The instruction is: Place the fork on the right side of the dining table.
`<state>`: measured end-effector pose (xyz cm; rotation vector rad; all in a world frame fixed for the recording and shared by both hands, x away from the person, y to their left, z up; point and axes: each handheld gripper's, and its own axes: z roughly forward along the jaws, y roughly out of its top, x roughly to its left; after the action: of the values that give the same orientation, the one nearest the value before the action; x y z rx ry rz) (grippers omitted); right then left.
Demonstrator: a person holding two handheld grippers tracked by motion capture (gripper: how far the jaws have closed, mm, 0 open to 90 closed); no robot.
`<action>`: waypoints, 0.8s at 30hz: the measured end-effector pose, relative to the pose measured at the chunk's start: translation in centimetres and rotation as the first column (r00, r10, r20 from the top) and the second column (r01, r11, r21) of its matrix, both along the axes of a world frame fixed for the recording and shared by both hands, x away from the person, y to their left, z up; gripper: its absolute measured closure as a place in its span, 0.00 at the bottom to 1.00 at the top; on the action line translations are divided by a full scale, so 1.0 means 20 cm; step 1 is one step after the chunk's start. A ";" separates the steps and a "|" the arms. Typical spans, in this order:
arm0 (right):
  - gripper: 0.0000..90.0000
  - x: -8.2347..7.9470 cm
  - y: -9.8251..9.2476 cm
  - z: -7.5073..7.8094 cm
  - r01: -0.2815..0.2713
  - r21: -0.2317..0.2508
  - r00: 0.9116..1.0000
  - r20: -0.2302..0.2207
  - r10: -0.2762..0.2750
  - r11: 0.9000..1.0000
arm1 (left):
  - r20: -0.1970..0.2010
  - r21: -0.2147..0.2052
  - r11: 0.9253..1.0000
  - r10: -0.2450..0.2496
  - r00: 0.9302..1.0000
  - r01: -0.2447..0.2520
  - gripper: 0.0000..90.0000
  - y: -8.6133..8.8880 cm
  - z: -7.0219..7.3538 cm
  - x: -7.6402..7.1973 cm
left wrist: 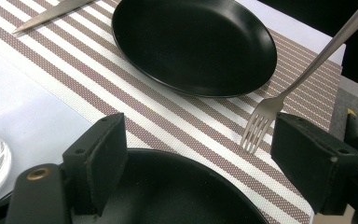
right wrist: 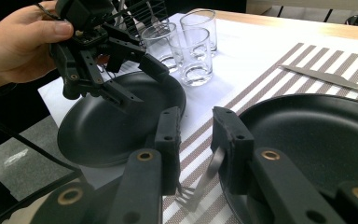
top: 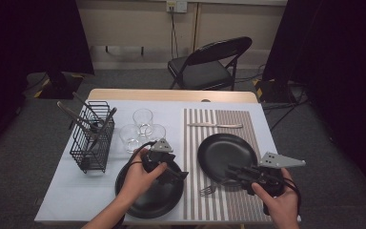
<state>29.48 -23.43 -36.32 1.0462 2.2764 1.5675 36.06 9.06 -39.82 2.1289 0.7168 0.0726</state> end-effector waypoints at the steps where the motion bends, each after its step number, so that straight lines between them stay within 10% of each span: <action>1: 0.81 0.00 0.00 0.00 0.004 0.000 1.000 0.000 -0.004 1.000 | 0.001 0.000 1.000 -0.001 1.000 0.001 0.20 0.00 0.00 0.00; 24: 0.78 -0.04 -0.06 -0.02 0.055 -0.004 0.998 -0.006 -0.055 0.998 | 0.004 0.003 1.000 -0.020 1.000 0.020 0.20 -0.04 0.00 0.01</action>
<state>28.76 -24.65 -36.82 1.1043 2.2334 1.5403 36.21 8.34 -39.92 2.1383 0.6937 0.0670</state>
